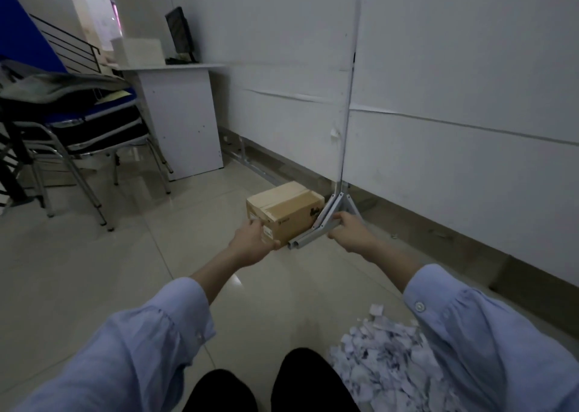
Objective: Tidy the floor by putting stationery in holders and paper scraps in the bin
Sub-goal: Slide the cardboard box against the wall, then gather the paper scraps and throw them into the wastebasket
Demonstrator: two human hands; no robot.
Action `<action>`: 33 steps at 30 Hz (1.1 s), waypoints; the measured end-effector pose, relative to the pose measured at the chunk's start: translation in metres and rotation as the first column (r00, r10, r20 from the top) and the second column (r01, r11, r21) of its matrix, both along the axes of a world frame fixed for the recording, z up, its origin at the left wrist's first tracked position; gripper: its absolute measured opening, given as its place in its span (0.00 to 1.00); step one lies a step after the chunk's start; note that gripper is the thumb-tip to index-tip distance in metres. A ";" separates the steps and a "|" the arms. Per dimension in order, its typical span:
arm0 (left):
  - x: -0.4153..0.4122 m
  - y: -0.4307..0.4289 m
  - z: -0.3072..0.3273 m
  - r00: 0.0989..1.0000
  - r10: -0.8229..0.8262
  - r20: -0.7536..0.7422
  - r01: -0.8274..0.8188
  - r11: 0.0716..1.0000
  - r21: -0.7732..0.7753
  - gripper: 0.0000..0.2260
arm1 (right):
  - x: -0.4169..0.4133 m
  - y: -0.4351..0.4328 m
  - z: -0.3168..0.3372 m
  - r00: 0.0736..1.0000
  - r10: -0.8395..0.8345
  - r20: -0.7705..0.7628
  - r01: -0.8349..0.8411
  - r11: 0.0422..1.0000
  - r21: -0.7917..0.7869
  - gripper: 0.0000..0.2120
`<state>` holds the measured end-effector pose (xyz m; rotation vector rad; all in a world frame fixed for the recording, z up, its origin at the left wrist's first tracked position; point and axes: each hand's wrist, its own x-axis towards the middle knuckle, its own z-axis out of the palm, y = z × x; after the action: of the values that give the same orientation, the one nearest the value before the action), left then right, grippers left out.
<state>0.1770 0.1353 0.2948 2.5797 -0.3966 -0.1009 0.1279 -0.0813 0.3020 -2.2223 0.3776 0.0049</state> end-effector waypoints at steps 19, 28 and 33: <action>-0.016 -0.031 -0.073 0.968 -0.188 -0.167 0.197 0.980 0.038 0.29 | -0.047 -0.044 -0.068 0.977 -0.166 -0.132 0.178 0.980 0.088 0.24; -0.044 -0.001 -0.210 0.933 -0.217 -0.288 0.266 0.953 0.143 0.31 | -0.057 -0.031 -0.164 0.988 -0.106 -0.114 0.122 0.981 0.152 0.22; -0.087 0.023 -0.254 0.901 -0.223 -0.373 0.321 0.920 0.226 0.37 | -0.093 -0.012 -0.208 0.987 -0.031 -0.158 0.050 0.992 0.115 0.22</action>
<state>0.0898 0.1585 0.0408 2.6907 -0.6520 -0.7470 0.0349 -0.0930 0.0942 -2.1018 0.4952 0.1760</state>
